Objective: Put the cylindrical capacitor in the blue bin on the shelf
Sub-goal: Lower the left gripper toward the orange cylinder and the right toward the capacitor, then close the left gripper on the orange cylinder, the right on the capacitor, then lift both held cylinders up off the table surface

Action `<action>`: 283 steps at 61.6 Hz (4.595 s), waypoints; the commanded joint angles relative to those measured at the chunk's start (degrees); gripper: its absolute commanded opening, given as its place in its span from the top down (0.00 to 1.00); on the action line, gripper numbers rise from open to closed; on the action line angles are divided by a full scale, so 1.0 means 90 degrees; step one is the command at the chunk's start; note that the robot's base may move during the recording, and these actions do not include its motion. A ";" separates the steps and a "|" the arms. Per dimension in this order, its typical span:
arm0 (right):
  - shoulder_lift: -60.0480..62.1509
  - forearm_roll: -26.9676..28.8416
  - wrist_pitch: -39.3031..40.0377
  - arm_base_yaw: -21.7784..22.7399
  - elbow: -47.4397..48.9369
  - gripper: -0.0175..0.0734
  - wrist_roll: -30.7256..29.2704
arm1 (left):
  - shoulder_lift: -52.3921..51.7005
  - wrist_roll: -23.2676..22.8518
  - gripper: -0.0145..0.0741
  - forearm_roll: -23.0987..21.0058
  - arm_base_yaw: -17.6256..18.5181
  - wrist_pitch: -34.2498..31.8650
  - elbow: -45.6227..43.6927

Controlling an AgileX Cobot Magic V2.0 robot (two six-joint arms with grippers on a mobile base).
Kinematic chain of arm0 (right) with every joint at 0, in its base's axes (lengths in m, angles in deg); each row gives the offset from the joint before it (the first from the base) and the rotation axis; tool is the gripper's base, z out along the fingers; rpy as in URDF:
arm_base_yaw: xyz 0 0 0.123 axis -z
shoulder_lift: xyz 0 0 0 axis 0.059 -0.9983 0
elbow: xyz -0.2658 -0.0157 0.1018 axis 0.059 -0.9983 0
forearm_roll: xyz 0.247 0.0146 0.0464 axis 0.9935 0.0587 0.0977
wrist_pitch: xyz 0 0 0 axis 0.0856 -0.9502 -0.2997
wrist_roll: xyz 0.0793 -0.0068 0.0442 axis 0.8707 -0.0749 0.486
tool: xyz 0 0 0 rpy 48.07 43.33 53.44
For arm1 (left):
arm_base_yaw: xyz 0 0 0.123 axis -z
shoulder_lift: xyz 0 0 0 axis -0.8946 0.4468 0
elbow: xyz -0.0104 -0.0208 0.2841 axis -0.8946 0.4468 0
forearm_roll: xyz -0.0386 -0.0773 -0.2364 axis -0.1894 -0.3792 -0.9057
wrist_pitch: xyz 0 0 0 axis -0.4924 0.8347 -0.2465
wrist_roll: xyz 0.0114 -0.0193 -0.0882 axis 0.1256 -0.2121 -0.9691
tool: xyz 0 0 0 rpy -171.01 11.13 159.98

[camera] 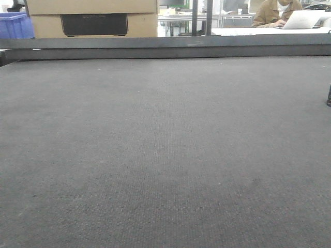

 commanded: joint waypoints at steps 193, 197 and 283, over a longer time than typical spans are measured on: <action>-1.1565 0.0654 0.5015 0.0238 0.4824 0.99 -0.0029 | 0.2933 0.0025 0.15 0.0610 0.0605 0.2612 -0.3365; -1.0972 0.0639 0.4854 0.0238 0.4668 0.99 -0.0029 | 0.3116 0.0025 0.15 0.0610 0.0605 0.2215 -0.3082; -0.7682 0.0383 0.1945 0.0238 0.4457 0.99 -0.0029 | 1.1956 0.0025 0.15 -0.1117 -0.0110 -0.3802 -0.4953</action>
